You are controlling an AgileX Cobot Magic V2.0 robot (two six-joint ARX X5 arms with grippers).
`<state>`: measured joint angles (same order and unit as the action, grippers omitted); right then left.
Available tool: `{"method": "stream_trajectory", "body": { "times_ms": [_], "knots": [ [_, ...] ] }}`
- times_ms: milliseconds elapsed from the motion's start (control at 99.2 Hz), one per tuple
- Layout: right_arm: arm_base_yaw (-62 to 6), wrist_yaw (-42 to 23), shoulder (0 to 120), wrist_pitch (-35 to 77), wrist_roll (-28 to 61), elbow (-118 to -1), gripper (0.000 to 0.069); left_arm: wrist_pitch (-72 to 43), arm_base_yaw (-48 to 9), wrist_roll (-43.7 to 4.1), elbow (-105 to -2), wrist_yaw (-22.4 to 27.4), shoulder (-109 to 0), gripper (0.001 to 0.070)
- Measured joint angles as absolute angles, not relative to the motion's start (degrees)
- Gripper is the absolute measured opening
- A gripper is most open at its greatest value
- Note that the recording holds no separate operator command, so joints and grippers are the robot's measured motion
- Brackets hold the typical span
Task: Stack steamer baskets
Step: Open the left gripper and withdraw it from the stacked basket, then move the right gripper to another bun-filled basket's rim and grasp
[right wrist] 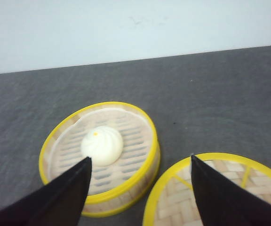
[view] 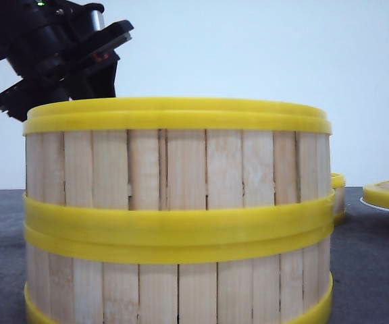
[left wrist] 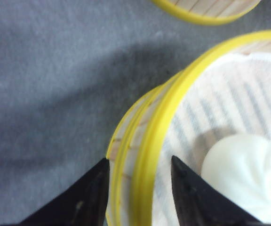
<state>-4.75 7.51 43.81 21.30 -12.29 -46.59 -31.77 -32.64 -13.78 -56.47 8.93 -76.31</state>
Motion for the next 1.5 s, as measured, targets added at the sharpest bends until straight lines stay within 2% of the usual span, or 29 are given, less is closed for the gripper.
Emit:
{"method": "stream_trajectory", "body": {
  "times_ms": [232, 444, 555, 756, 918, 1341, 1503],
  "knots": [
    [-5.02, 12.49, 50.87, 17.65, -14.06, -47.27, 0.0409, -25.89, -32.27, -13.17, -56.49, 8.54, -65.30, 0.0239],
    [-6.00, 13.45, 63.44, 17.82, -14.44, -54.13, 0.0400, -27.14, -32.27, -11.31, -56.49, 1.65, -53.06, 0.0239],
    [-6.31, 13.45, 70.63, 19.51, -14.41, -59.61, 0.0400, -29.41, -32.27, -11.07, -56.47, -0.30, -48.18, 0.0239],
    [-6.39, 13.13, 85.23, 24.95, -13.76, -70.83, 0.0400, -33.17, -32.27, -11.73, -51.18, -0.54, -40.34, 0.0239],
    [-6.39, 8.16, 95.29, 27.70, -12.86, -76.58, 0.0400, -38.61, -32.29, -14.26, -49.06, -0.49, -35.66, 0.0239],
    [-6.37, 4.36, 107.28, 21.58, -12.73, -77.54, 0.0391, -42.19, -32.29, -15.94, -49.10, -0.01, -26.15, 0.0239],
    [-6.33, 4.27, 109.08, 20.51, -12.84, -77.54, 0.0336, -44.36, -32.29, -15.94, -49.10, -0.01, -24.67, 0.0239]
  ]
}}
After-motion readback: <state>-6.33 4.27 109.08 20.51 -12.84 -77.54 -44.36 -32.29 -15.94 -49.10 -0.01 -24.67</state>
